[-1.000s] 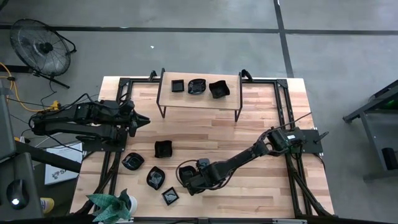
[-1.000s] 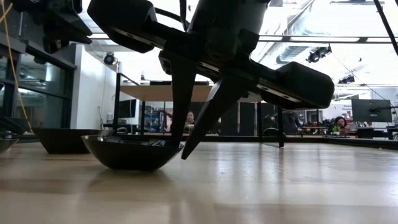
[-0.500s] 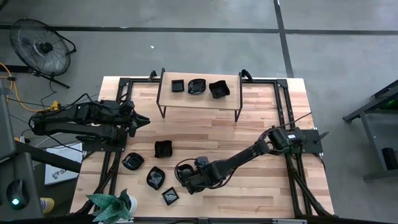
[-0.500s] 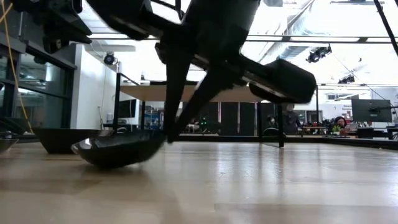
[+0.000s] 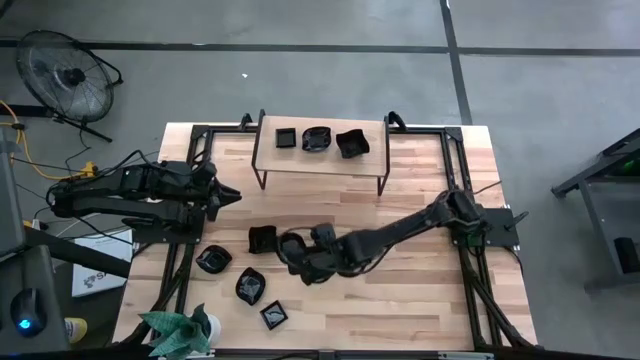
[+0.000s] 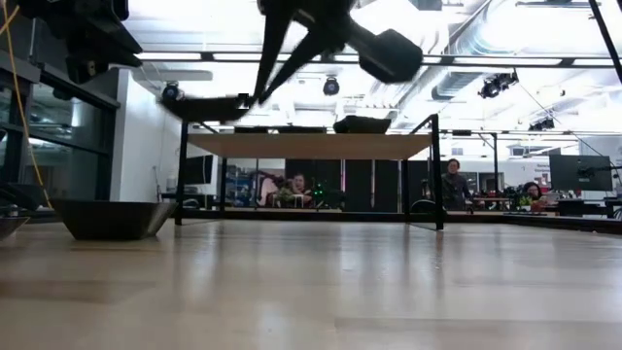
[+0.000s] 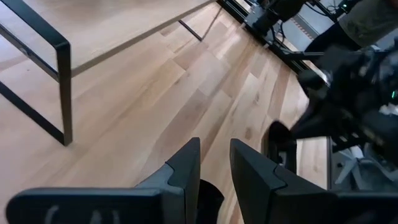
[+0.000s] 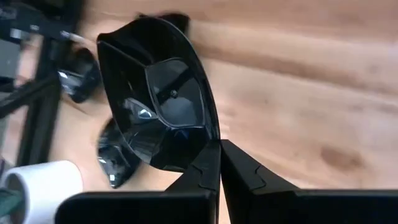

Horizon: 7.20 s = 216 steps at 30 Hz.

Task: Pick & Place Mini shaped plates
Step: Stack the leaf-shaped plate on the leaf-shaped plate

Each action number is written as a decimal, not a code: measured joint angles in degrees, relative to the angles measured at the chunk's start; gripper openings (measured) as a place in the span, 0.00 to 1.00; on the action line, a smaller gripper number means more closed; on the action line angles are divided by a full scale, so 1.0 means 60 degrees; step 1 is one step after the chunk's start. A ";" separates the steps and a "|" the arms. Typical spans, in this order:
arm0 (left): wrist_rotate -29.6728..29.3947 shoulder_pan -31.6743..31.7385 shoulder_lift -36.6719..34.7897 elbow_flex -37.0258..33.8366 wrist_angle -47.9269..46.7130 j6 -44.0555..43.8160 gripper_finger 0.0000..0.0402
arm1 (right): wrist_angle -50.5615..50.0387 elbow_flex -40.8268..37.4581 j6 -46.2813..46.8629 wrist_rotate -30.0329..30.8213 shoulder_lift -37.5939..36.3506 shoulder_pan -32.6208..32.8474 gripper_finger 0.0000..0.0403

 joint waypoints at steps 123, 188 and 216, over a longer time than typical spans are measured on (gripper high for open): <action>-0.4703 -0.0004 0.4867 0.2630 0.4815 0.1434 0.41 | 0.2685 0.0000 -1.1070 0.5741 -0.2100 -0.2388 0.00; -0.5212 -0.0007 0.4869 0.2619 0.4828 0.0494 0.00 | 0.2937 -0.0004 -1.1280 0.3349 -0.2121 -0.2908 0.44; -0.0208 0.3851 0.5848 0.2637 0.4805 -0.0370 0.00 | -0.4016 -0.0007 -0.8517 0.3920 -0.5226 -0.3155 0.49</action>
